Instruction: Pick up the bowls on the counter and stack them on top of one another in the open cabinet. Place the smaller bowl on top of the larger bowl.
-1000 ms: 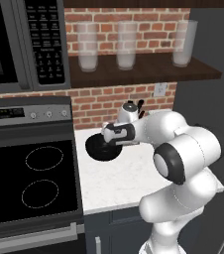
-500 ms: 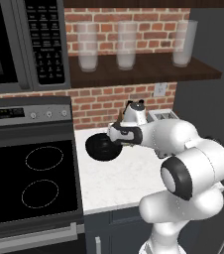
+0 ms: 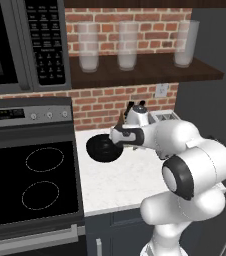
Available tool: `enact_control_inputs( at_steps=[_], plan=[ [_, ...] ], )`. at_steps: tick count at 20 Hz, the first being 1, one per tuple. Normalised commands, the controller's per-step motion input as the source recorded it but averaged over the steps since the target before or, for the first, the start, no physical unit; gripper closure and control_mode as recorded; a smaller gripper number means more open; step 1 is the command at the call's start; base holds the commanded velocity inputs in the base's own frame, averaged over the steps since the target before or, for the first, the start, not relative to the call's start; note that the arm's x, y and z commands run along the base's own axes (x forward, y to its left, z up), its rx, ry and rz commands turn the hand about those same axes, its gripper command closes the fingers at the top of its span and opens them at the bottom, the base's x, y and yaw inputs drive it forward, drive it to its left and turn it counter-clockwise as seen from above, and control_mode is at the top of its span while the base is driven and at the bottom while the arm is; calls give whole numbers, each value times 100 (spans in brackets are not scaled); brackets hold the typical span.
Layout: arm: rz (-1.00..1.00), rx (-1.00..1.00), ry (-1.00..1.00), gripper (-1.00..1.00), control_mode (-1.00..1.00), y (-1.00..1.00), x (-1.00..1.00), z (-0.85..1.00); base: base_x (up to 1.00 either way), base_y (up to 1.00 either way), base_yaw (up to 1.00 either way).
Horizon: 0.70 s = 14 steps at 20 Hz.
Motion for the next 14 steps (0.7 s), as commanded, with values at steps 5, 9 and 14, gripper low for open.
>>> enact_control_inputs(
  at_steps=[5, 9, 14],
  plan=[
    [0, 0, 6, -100, -100, 3, 17, -19, 0, 0, 0],
    [0, 0, 8, -100, -100, 9, 12, -32, 0, 0, 0],
    [0, 0, 4, -100, -100, 10, 7, -35, 0, 0, 0]
  ],
)
